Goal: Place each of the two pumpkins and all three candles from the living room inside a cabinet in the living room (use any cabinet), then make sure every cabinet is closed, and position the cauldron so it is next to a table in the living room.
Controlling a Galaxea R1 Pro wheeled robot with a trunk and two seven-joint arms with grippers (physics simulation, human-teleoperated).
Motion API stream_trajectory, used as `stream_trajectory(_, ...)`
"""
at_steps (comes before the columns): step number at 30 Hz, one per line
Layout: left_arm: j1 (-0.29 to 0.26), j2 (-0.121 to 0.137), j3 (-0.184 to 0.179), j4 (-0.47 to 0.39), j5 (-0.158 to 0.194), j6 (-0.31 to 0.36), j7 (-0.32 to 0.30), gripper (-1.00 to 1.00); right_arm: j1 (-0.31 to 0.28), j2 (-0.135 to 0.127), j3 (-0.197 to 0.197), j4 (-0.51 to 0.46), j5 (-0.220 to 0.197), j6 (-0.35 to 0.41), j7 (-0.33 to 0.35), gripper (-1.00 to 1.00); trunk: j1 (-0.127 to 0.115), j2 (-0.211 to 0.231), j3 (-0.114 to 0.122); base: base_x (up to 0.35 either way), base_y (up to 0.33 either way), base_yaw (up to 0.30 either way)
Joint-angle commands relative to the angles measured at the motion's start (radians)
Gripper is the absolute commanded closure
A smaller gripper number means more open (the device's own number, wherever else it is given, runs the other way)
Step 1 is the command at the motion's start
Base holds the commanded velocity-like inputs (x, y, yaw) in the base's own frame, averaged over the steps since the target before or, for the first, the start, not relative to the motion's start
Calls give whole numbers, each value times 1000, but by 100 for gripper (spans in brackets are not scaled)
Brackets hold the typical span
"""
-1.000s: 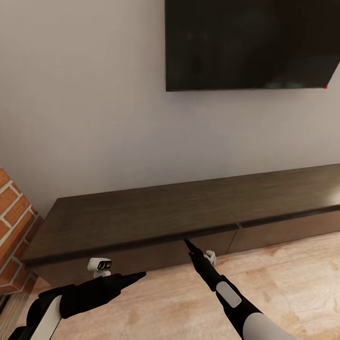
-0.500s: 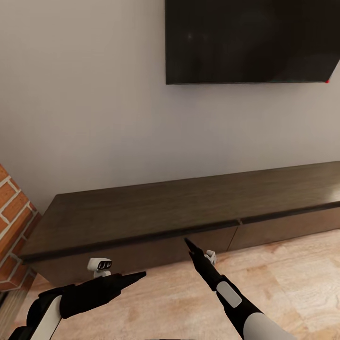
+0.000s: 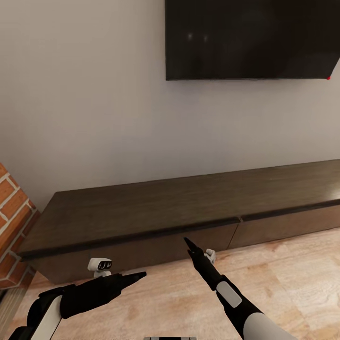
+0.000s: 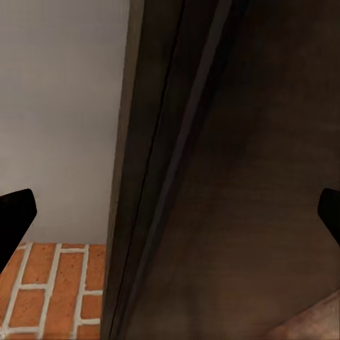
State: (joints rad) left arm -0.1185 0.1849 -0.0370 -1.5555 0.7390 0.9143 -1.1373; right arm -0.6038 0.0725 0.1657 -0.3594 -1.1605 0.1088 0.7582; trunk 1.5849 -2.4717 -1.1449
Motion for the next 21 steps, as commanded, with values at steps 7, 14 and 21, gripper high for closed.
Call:
stream_trajectory(7, -1, -1, -1, 0, 5, 6, 1, -100, -1, -1, 3, 0, -11, 11, 33, -100, 15, -28, -13, 0, 0, 0)
stream_trajectory(14, 0, 2, -1, 0, 5, 6, -1, -100, -1, 0, 3, 0, -11, 11, 36, -100, 15, -28, -13, 0, 0, 0)
stream_trajectory(21, 0, 1, -1, 0, 5, 5, -1, -100, -1, 0, 3, 0, -10, 10, 36, -100, 15, -28, -13, 67, 0, 0)
